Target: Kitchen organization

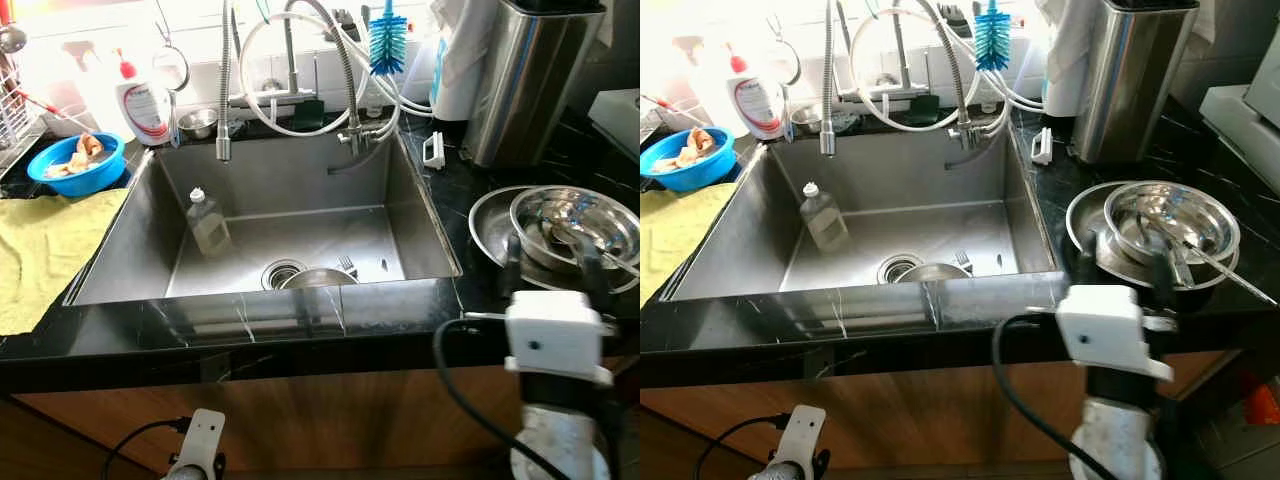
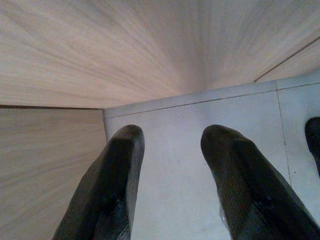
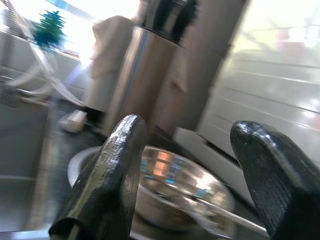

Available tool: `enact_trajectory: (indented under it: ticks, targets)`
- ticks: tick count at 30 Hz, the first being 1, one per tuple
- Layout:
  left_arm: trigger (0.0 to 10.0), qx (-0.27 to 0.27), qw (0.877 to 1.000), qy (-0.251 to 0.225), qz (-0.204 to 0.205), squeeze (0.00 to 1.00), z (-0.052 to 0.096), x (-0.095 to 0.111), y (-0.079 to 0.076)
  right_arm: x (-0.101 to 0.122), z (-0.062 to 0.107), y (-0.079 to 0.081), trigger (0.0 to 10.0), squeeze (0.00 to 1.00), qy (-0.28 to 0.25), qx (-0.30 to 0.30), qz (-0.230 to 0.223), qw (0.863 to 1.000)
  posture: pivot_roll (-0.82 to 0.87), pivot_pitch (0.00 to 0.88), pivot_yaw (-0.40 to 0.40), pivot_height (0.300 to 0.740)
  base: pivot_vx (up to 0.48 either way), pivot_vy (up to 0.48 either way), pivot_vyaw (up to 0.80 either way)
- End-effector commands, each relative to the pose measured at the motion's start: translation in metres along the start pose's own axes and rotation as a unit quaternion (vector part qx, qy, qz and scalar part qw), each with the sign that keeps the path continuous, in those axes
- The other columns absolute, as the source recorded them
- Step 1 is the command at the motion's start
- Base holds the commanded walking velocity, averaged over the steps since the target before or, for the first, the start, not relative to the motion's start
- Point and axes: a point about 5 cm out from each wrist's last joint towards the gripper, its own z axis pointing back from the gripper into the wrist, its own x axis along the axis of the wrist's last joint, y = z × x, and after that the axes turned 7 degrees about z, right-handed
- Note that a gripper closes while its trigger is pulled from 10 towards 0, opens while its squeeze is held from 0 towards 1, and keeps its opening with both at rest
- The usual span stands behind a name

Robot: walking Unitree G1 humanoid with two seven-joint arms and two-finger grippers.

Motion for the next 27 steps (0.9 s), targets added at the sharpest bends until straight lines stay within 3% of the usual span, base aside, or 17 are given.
enact_trajectory:
  ticks: [1,2,7,13,27]
  targets:
    - [10.0,0.002,1.0,0.013,-0.002,0.0,0.001,-0.006,0.003,-0.001,0.001,-0.007,10.0,1.0,0.013,-0.016,-0.012,1.0,-0.24,0.0,0.099,0.74,0.0,0.0,0.0]
    - [10.0,0.003,1.0,0.013,-0.001,0.0,0.001,-0.006,0.003,-0.01,0.0,-0.012,10.0,0.0,0.043,-0.03,-0.035,0.998,-0.24,0.0,0.098,0.74,0.0,0.0,0.0]
    - [10.0,-0.002,1.0,0.014,-0.005,0.0,0.001,-0.006,0.003,-0.019,-0.002,-0.019,10.0,0.0,0.065,-0.037,-0.045,0.996,-0.24,0.0,0.095,0.74,0.0,0.0,0.0]
    - [10.0,-0.003,1.0,0.014,-0.007,0.0,0.001,-0.007,0.002,-0.025,0.001,-0.007,10.0,0.0,0.089,0.002,-0.074,0.993,-0.24,0.0,0.095,0.74,0.0,0.0,0.0]
    - [10.0,-0.008,1.0,0.013,-0.008,0.0,0.001,-0.007,0.002,-0.021,-0.004,0.006,10.0,0.0,0.074,0.045,-0.104,0.991,-0.24,0.0,0.096,0.74,0.0,0.0,0.0]
